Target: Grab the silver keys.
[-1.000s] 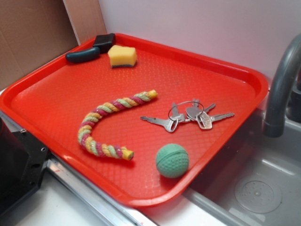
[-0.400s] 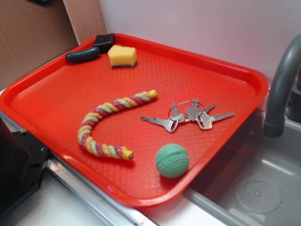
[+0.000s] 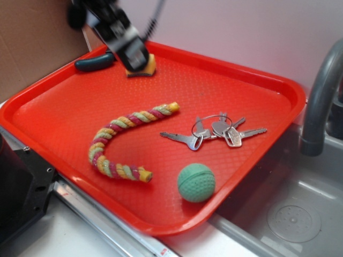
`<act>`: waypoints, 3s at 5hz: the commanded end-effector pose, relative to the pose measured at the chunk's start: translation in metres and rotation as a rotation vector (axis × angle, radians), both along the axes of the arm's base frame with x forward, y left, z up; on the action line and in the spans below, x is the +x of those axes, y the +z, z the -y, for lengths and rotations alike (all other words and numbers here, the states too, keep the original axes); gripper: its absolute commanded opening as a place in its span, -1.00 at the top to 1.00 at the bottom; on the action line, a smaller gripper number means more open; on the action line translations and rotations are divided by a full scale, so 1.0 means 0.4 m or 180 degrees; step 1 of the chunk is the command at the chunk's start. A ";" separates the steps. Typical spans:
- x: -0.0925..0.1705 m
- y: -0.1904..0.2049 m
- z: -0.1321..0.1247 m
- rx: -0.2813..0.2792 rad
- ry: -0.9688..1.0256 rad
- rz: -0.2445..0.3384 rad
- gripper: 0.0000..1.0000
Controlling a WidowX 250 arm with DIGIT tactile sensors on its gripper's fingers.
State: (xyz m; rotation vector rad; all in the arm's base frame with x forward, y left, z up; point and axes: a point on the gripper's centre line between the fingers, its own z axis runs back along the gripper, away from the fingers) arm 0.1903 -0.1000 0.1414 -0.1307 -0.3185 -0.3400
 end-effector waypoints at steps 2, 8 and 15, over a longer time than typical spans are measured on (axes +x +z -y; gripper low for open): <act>0.056 -0.157 0.092 0.0009 -0.0521 0.0230 -1.00; 0.111 -0.218 0.085 0.0053 -0.0691 0.0488 1.00; 0.141 -0.210 0.080 -0.0425 -0.1232 0.0891 -1.00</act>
